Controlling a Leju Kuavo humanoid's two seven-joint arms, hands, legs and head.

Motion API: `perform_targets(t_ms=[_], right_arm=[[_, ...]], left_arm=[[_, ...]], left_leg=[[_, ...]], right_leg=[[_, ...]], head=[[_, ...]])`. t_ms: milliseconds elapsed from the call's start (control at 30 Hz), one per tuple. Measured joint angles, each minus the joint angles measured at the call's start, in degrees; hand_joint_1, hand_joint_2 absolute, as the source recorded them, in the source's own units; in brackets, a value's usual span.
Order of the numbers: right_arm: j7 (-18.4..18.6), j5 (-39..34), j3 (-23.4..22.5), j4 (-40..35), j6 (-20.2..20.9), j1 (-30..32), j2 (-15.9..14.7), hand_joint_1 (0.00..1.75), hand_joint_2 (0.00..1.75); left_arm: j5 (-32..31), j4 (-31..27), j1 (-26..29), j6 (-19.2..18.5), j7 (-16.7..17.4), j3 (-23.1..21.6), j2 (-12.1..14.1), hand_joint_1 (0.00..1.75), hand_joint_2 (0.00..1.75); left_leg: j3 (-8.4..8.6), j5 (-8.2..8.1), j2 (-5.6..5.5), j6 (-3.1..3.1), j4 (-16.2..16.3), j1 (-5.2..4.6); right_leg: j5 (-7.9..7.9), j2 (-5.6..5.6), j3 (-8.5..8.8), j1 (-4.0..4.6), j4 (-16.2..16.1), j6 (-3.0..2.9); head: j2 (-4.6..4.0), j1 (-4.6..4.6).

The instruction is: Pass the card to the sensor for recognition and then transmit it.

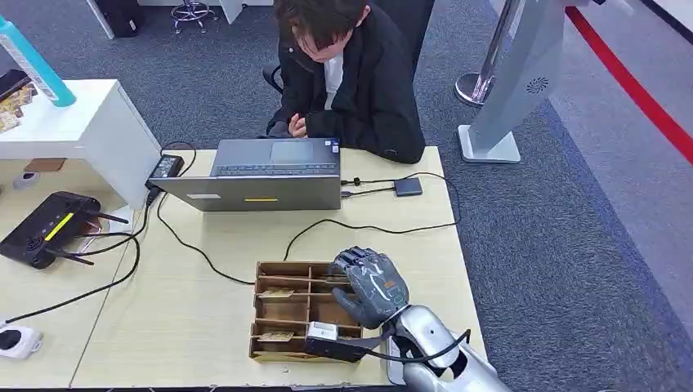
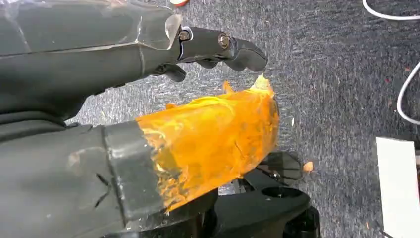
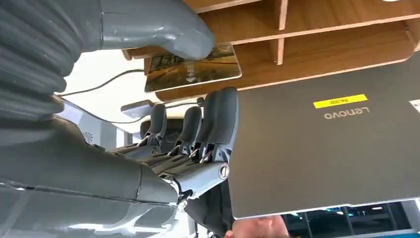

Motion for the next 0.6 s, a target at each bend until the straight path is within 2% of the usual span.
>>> perform_targets(t_ms=[100, 200, 300, 333, 367, 400, 500, 533, 567, 600], right_arm=[[0.0, 0.0, -0.1, 0.0, 0.0, 0.1, -0.1, 0.96, 1.75], [0.0, 0.0, -0.1, 0.0, 0.0, 0.1, -0.1, 0.91, 1.75], [0.0, 0.0, -0.2, 0.0, 0.1, 0.1, -0.2, 0.98, 1.75], [0.0, -0.1, -0.2, 0.1, 0.1, 0.1, -0.2, 1.08, 1.75], [0.0, -0.3, -0.3, 0.3, 0.1, 0.0, -0.2, 1.40, 1.75], [-0.1, -0.4, -0.3, 0.4, 0.1, 0.0, -0.2, 1.48, 1.75], [-0.7, -1.2, -0.5, 0.6, 0.1, -0.5, -0.3, 1.62, 1.75], [-0.9, -1.6, -0.5, 0.8, 0.1, -0.6, -0.4, 1.73, 1.75], [-1.2, -1.8, -0.5, 1.0, 0.0, -0.6, -0.5, 1.73, 1.75], [-1.2, -2.1, -0.5, 1.1, 0.0, -0.6, -0.6, 1.73, 1.75]], left_arm=[[0.0, 0.0, 0.0, -0.1, 0.0, -0.1, 0.1, 0.00, 0.00], [0.0, 0.0, 0.0, -0.5, 0.0, -0.4, 0.1, 0.00, 0.00], [0.7, 0.0, 0.2, -4.7, 1.3, -0.4, 0.5, 0.00, 0.00], [1.0, 0.0, 0.3, -6.6, 1.7, -0.4, 0.7, 0.00, 0.00], [1.3, 0.1, 0.5, -8.7, 2.1, -0.4, 1.0, 0.00, 0.00], [1.6, 0.2, 0.7, -10.7, 2.2, -0.4, 1.3, 0.00, 0.00], [2.2, 1.2, 1.6, -17.4, 2.8, -0.4, 2.1, 0.00, 0.00], [2.4, 1.6, 2.1, -19.5, 2.8, -0.4, 2.6, 0.00, 0.00], [2.6, 1.9, 2.5, -21.6, 2.9, -0.4, 3.1, 0.00, 0.00], [2.8, 2.1, 2.9, -22.2, 2.4, -0.4, 3.5, 0.00, 0.00]], left_leg=[[0.00, 0.00, 0.00, 0.00, 0.0, 0.00], [0.00, 0.00, 0.00, 0.00, 0.0, 0.00], [0.00, 0.00, 0.00, 0.00, 0.0, 0.00], [0.00, 0.00, 0.00, 0.00, 0.0, 0.00], [-0.01, 0.00, 0.00, 0.00, 0.0, 0.01], [-0.01, 0.00, 0.00, 0.00, 0.0, 0.01], [0.00, 0.00, 0.01, 0.00, 0.0, 0.01], [-0.01, 0.00, 0.00, 0.00, 0.0, 0.02], [-0.01, 0.00, 0.00, 0.00, 0.0, 0.02], [0.00, 0.00, 0.01, 0.00, 0.0, 0.02]], right_leg=[[0.00, 0.00, 0.00, 0.00, 0.0, 0.00], [0.00, 0.00, 0.00, 0.00, 0.0, 0.00], [0.00, 0.00, 0.00, 0.00, 0.0, 0.00], [0.00, 0.00, 0.00, 0.00, 0.0, 0.00], [0.00, 0.00, 0.00, 0.00, 0.0, 0.00], [0.00, 0.00, 0.00, 0.00, 0.0, 0.00], [-0.01, 0.02, 0.00, 0.00, 0.0, -0.01], [-0.01, 0.01, 0.00, 0.01, 0.0, -0.01], [-0.01, 0.01, 0.00, 0.01, 0.0, -0.01], [-0.01, 0.02, -0.03, 0.01, 0.0, -0.01]], head=[[0.00, -0.02], [0.00, -0.02], [0.00, 0.00], [0.00, -0.02], [0.00, -0.02], [0.00, -0.02], [0.00, -0.02], [0.00, -0.02], [0.00, 0.00], [0.00, -0.02]])
